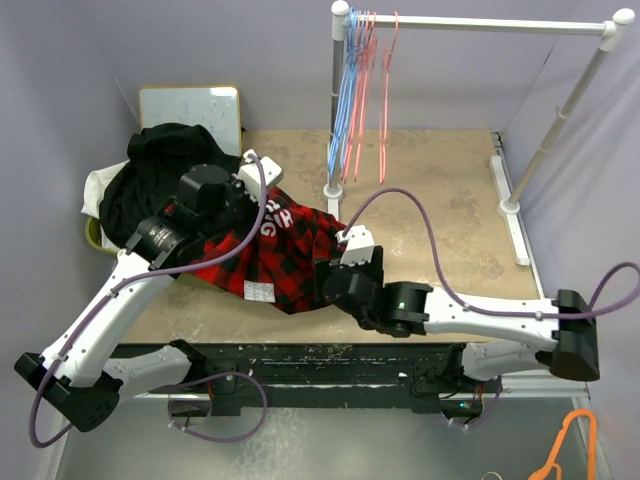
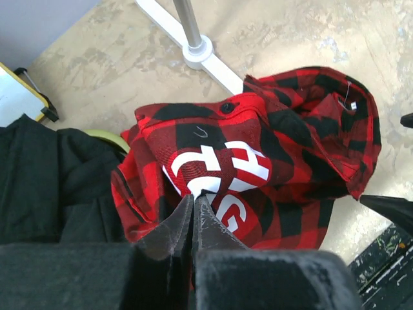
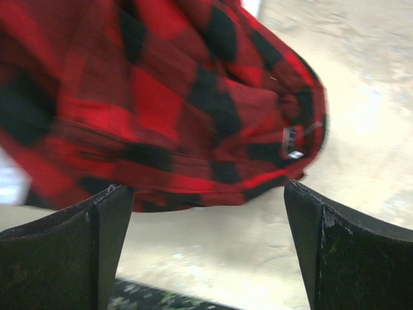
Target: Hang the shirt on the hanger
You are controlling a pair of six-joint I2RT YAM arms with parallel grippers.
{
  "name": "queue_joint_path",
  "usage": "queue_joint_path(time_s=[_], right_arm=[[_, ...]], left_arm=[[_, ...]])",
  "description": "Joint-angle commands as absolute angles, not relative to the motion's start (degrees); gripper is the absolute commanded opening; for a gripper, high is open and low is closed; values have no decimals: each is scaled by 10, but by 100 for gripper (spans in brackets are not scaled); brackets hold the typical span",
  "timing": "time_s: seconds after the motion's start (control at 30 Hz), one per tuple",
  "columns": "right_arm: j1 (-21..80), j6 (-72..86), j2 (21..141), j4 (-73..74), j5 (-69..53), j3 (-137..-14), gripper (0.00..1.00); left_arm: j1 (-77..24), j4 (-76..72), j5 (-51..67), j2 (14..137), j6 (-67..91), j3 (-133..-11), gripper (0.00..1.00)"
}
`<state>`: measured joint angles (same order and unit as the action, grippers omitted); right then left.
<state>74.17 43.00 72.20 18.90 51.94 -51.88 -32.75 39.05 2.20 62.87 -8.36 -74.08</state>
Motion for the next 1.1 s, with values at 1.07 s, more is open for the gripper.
queue_joint_path(time_s=[1.07], right_arm=[[484, 878, 722, 184, 160, -428, 91]], left_arm=[[-300, 684, 478, 630, -158, -796, 0]])
